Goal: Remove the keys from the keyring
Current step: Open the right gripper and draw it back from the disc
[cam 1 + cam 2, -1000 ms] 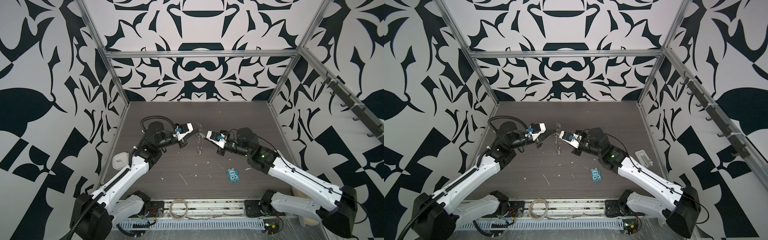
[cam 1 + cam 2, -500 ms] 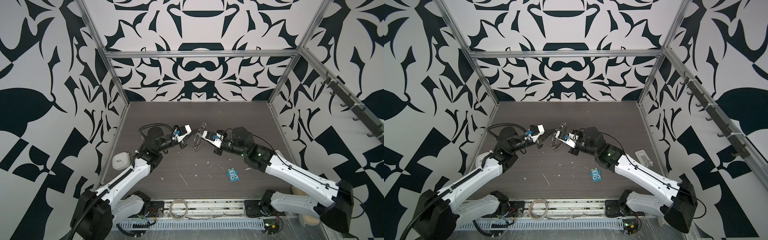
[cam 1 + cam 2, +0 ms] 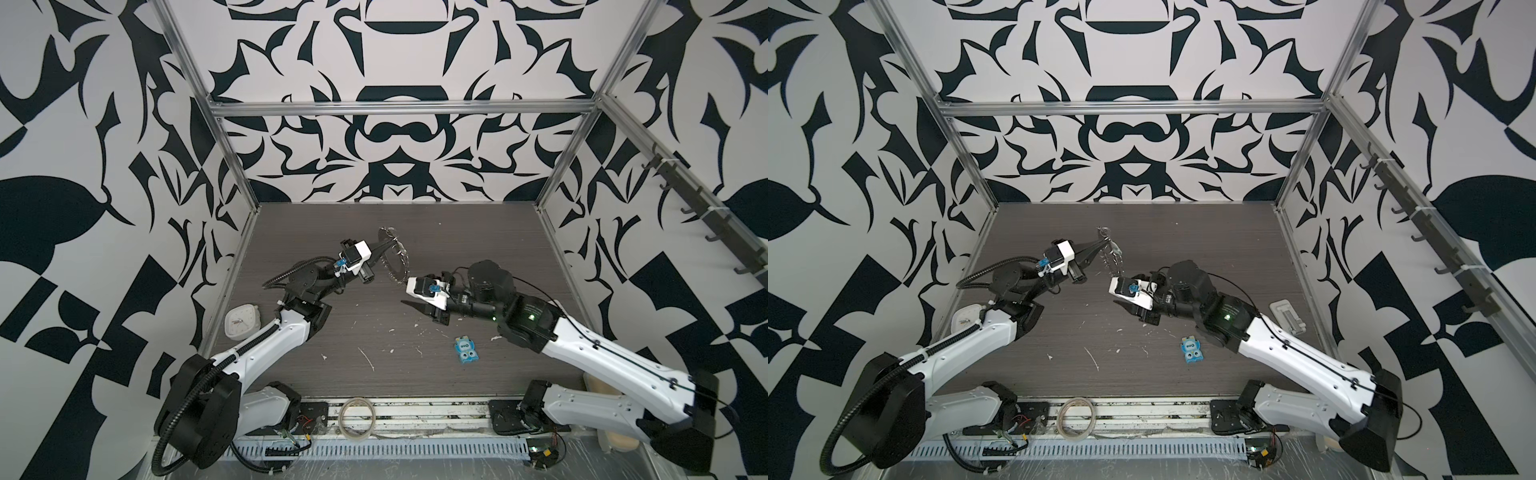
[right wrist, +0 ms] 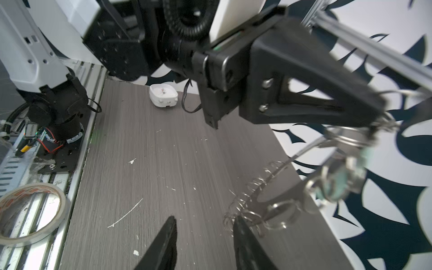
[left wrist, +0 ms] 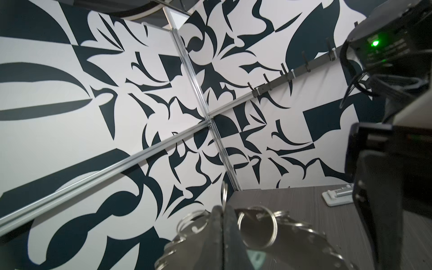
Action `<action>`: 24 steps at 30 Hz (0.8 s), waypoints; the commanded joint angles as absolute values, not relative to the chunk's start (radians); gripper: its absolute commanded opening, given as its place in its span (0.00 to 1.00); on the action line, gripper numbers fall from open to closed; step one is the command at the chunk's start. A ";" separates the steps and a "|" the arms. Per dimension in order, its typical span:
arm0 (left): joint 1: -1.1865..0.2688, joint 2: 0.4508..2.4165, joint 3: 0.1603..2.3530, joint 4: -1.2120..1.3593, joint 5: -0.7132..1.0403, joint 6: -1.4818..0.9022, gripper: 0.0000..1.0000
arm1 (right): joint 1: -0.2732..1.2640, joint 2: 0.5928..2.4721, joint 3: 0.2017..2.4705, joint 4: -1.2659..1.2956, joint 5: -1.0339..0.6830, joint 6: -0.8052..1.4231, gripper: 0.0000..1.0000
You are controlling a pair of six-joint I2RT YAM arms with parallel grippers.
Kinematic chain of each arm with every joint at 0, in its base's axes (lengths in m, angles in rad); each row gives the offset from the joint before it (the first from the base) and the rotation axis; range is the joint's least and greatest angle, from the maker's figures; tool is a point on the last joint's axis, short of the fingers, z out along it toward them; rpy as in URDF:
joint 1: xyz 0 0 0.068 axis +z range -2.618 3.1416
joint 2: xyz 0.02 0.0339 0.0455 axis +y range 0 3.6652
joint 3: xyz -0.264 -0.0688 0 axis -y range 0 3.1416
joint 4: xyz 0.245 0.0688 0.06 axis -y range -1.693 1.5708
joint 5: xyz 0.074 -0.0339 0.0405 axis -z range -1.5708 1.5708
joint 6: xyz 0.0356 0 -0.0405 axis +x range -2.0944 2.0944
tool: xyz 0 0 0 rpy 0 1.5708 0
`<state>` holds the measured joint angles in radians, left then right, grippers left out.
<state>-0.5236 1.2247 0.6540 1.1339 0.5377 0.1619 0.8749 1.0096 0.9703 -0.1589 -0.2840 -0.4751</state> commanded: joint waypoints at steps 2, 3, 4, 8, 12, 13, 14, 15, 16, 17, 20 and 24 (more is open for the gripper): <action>-0.520 1.241 0.699 1.317 0.584 0.111 0.00 | 0.781 0.931 1.094 -0.184 -0.334 -0.489 0.43; -0.520 1.245 0.705 1.329 0.595 0.103 0.00 | 0.742 0.931 1.114 -0.186 -0.362 -0.489 0.43; -0.519 1.248 0.714 1.330 0.598 0.094 0.00 | 0.706 0.936 1.127 -0.182 -0.387 -0.485 0.42; -0.513 1.218 0.761 1.186 0.632 0.078 0.00 | 0.565 0.980 1.153 -0.155 -0.538 -0.428 0.42; -0.477 1.157 0.873 0.802 0.805 0.081 0.00 | 0.530 1.015 1.116 -0.062 -0.636 -0.350 0.43; -0.470 1.146 0.909 0.679 0.832 0.102 0.00 | 0.529 1.015 1.098 -0.033 -0.643 -0.332 0.44; -0.467 1.136 0.956 0.536 0.860 0.144 0.00 | 0.528 1.012 1.070 0.003 -0.647 -0.312 0.44; -0.466 1.126 1.002 0.389 0.873 0.190 0.00 | 0.528 1.007 1.036 0.049 -0.651 -0.288 0.45; -0.467 1.120 1.034 0.298 0.884 0.223 0.00 | 0.529 1.005 1.011 0.090 -0.657 -0.265 0.45; -0.466 1.115 1.064 0.226 0.891 0.244 0.00 | 0.529 1.003 0.976 0.127 -0.661 -0.241 0.45; -0.467 1.103 1.110 0.119 0.881 0.282 0.00 | 0.530 1.005 0.908 0.243 -0.702 -0.139 0.47; -0.467 1.089 1.131 0.069 0.858 0.298 0.00 | 0.545 0.982 0.827 0.386 -0.681 -0.043 0.49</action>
<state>-0.4694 1.1011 1.1091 0.2150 0.8444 0.2577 0.5343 1.0199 0.8474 0.1844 -0.6617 -0.1543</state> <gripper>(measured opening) 0.041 0.487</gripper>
